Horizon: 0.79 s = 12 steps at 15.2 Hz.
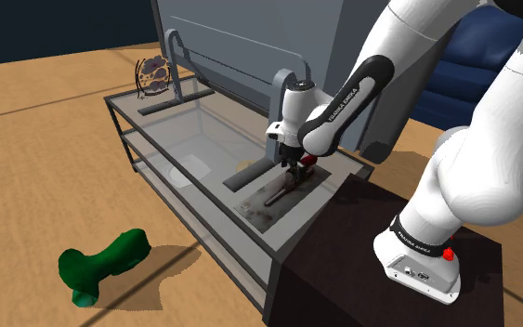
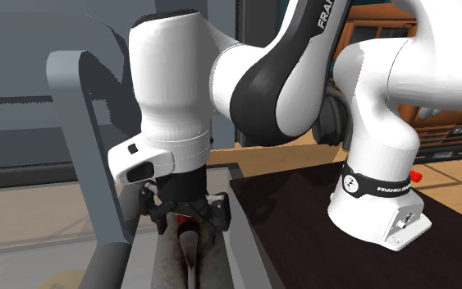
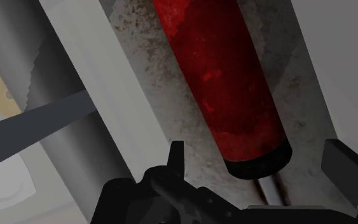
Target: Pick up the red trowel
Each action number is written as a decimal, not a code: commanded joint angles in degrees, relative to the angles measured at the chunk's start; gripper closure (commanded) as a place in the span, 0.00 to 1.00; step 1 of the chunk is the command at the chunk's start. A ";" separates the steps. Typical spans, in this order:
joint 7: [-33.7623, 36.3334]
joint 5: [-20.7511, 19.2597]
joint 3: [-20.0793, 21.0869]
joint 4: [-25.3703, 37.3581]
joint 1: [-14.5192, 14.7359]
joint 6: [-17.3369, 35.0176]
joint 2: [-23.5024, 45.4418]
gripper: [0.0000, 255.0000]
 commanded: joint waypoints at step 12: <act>-0.09 0.00 -0.03 0.10 -0.03 -0.26 -0.22 1.00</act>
